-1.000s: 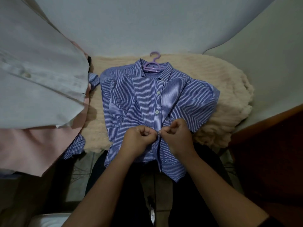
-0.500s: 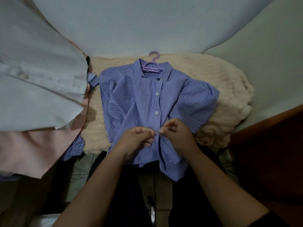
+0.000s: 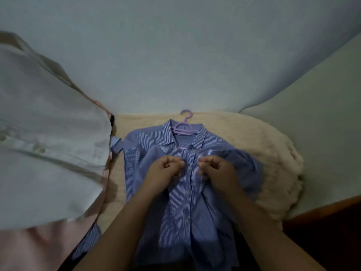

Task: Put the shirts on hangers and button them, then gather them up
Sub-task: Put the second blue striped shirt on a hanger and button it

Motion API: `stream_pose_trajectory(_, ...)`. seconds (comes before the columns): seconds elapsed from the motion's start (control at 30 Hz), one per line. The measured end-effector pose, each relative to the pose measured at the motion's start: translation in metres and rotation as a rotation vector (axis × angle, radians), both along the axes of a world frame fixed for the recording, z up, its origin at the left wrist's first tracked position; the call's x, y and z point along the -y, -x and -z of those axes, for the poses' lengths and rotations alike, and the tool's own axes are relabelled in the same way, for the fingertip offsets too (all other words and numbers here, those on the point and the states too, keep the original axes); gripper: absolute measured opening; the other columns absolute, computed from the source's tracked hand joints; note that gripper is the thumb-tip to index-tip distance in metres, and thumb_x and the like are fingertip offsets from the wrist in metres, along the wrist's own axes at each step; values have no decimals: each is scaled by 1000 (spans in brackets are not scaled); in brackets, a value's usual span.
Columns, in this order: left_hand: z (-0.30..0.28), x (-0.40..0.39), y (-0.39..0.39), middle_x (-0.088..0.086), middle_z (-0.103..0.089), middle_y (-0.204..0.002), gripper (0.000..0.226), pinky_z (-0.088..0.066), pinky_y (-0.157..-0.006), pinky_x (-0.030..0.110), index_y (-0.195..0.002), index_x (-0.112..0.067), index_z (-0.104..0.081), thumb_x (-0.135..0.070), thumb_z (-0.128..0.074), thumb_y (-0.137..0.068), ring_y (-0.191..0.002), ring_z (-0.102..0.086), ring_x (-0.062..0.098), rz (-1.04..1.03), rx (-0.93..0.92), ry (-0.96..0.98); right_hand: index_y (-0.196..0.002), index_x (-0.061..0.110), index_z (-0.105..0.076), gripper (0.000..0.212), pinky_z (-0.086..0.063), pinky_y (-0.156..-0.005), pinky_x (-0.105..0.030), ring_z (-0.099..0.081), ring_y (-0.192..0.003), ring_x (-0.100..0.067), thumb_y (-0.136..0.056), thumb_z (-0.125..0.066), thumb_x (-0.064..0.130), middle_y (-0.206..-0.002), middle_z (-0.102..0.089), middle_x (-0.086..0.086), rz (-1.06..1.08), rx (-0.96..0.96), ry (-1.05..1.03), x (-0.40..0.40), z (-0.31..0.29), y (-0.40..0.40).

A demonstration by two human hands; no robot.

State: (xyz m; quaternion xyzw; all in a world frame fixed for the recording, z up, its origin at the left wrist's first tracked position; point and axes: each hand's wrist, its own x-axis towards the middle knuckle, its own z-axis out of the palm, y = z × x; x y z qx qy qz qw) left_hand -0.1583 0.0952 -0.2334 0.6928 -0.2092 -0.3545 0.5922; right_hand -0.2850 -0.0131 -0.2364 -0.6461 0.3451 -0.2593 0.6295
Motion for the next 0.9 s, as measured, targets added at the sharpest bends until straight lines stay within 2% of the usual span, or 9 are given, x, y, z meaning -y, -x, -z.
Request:
stream_pose_trajectory(0.1, -6, 27, -29, 1, -54, -66, 8, -42, -52, 14, -84, -13, -63, -6, -66, -87, -53, -53, 1, -24, 84, 24, -83, 13, -65, 13, -46, -55, -13, -59, -55, 0, -87, -61, 2, -64, -64, -1, -14, -18, 72, 31, -8, -25)
stream_pose_trajectory(0.23, -6, 70, -71, -1, -58, -71, 13, -48, -59, 20, -82, -19, -61, -8, -67, -86, -66, -55, 12, -12, 228, -15, -78, 20, -64, 18, -49, -60, -22, -60, -61, -8, -84, -64, 3, -69, -65, -3, 23, -67, 176, 75, -9, -61)
stream_pose_trajectory(0.3, -2, 93, -90, -8, -60, -75, 16, -48, -63, 20, -83, -22, -60, -9, -70, -84, -68, -56, 6, 0, 370, -76, -81, 19, -65, 14, -47, -63, -21, -57, -61, -2, -83, -66, 4, -71, -64, 2, 20, -131, 276, 95, -3, -82)
stream_pose_trajectory(0.37, 7, 113, -111, -12, -61, -85, 20, -44, -69, 18, -94, -20, -63, -15, -76, -80, -75, -56, 1, 35, 564, -182, -93, 15, -68, 15, -48, -72, -21, -61, -75, -5, -81, -67, 7, -83, -67, 2, -28, -210, 367, 115, 5, -103)
stream_pose_trajectory(0.43, 23, 130, -133, -11, -62, -97, 37, -47, -81, 23, -107, -20, -64, -25, -81, -73, -84, -59, 5, 87, 692, -292, -107, 10, -67, 29, -49, -87, -30, -62, -96, -17, -78, -69, 10, -102, -68, -4, -108, -310, 493, 137, 21, -125)
stream_pose_trajectory(0.5, 34, 135, -145, -7, -65, -107, 54, -50, -92, 32, -116, -23, -62, -35, -84, -68, -94, -63, 10, 143, 741, -365, -121, 11, -61, 51, -45, -95, -36, -55, -110, -22, -73, -74, 20, -118, -62, -7, -207, -425, 616, 152, 30, -136)
stream_pose_trajectory(0.63, 56, 143, -169, -5, -61, -121, 69, -40, -102, 39, -131, -28, -53, -47, -79, -70, -108, -58, 15, 244, 771, -476, -144, 16, -35, 102, -37, -104, -39, -38, -130, -28, -58, -80, 48, -144, -42, -6, -402, -636, 702, 178, 50, -163)
stream_pose_trajectory(0.77, 64, 144, -184, -6, -64, -116, 68, -39, -102, 39, -132, -36, -52, -54, -77, -70, -109, -57, 15, 328, 746, -510, -151, 21, -5, 124, -26, -106, -44, -22, -138, -26, -58, -81, 55, -154, -22, -4, -576, -818, 748, 182, 55, -176)
stream_pose_trajectory(0.9, 66, 144, -186, -7, -64, -114, 69, -50, -93, 36, -127, -33, -56, -32, -86, -65, -94, -64, 10, 399, 607, -394, -149, 22, 12, 138, -15, -112, -51, -4, -145, -28, -55, -84, 53, -159, 6, -7, -605, -889, 775, 178, 53, -178)
